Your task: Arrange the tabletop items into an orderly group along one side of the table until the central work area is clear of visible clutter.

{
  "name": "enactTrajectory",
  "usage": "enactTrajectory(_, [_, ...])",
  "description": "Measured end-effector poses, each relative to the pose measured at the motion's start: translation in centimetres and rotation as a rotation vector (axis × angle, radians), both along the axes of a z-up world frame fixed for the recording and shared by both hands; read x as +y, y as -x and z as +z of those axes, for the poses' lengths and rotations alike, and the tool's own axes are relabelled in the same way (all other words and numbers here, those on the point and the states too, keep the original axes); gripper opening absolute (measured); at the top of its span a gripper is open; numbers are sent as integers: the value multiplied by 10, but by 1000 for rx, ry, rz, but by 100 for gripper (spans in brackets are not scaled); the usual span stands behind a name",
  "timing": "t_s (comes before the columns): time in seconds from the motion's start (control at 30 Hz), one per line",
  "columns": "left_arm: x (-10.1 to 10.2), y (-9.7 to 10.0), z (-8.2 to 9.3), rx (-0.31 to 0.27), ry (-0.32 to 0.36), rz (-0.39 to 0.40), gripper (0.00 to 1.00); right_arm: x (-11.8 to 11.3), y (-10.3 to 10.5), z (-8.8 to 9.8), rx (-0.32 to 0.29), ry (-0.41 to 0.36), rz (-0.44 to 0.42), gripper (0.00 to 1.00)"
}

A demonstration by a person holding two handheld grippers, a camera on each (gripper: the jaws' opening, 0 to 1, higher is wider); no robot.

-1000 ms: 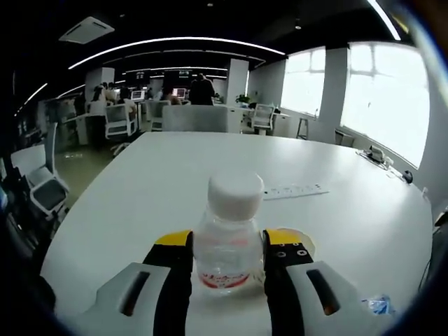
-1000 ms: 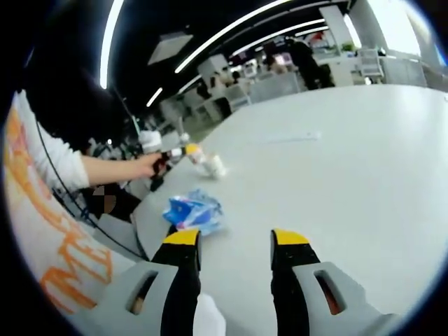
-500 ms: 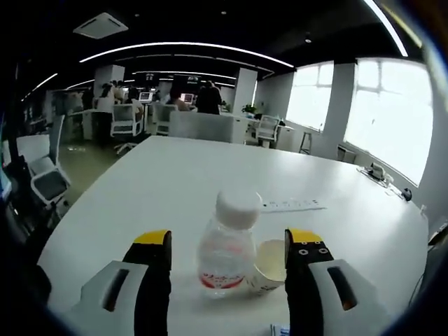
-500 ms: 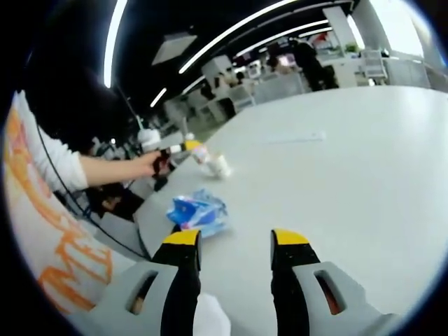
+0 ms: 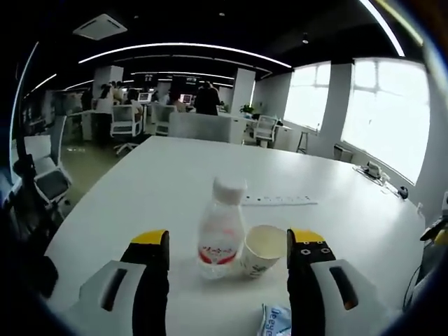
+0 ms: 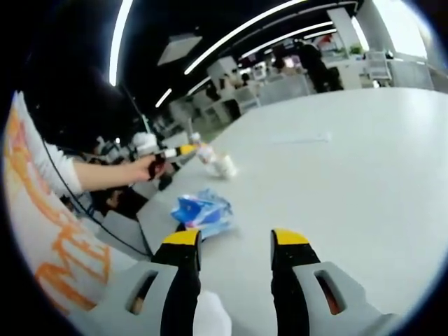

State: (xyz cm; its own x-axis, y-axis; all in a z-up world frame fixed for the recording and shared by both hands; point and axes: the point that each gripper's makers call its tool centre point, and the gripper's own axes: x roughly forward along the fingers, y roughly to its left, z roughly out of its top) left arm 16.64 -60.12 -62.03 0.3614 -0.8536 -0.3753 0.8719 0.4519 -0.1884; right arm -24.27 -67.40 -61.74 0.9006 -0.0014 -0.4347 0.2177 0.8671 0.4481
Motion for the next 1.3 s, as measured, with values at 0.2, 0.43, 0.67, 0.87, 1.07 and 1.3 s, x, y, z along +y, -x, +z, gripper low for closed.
enactTrajectory(0.2, [11,5,1,14,16,19,67,-2,3,0,-9,-11,-12,38])
enactTrajectory(0.43, [16,6,-1,13,10,20,67,-4,3,-3,-5,-15,-13,38])
enactTrajectory(0.67, [16,24,-1,-6,-20,-19,64,-12,-1,-5,1,-23,-32,38])
enactTrajectory(0.87, [20,60,1,14,-17,-45,61,-25,-6,-11,44,-46,-65,38])
enactTrajectory(1.07, [34,88,-20,45,-66,-106,58,-29,-17,-5,27,-90,-88,38])
enactTrajectory(1.3, [38,96,-12,47,-57,-130,56,-23,-12,-9,51,-101,-87,38])
